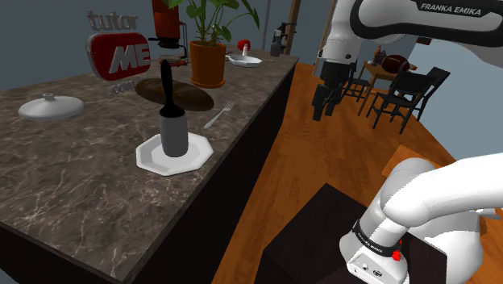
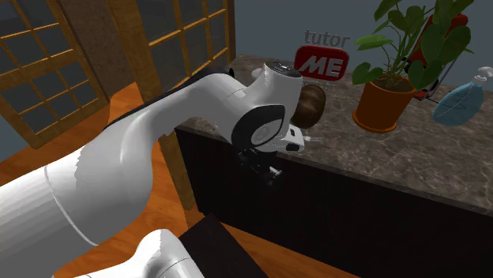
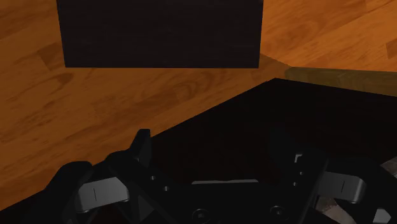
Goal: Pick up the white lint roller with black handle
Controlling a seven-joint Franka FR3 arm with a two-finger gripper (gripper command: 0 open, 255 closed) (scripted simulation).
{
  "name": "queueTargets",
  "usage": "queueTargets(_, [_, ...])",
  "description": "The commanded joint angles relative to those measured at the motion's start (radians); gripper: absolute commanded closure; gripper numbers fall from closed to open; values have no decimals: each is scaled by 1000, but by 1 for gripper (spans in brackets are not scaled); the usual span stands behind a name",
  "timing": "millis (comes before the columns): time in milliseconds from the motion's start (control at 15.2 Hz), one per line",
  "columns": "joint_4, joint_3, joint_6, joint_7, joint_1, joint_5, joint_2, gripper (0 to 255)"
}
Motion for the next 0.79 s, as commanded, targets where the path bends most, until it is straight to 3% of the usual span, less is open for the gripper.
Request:
queueTargets(0, [0,0,0,0,0,0,0,0])
queueTargets(726, [40,158,314,108,80,143,143,0])
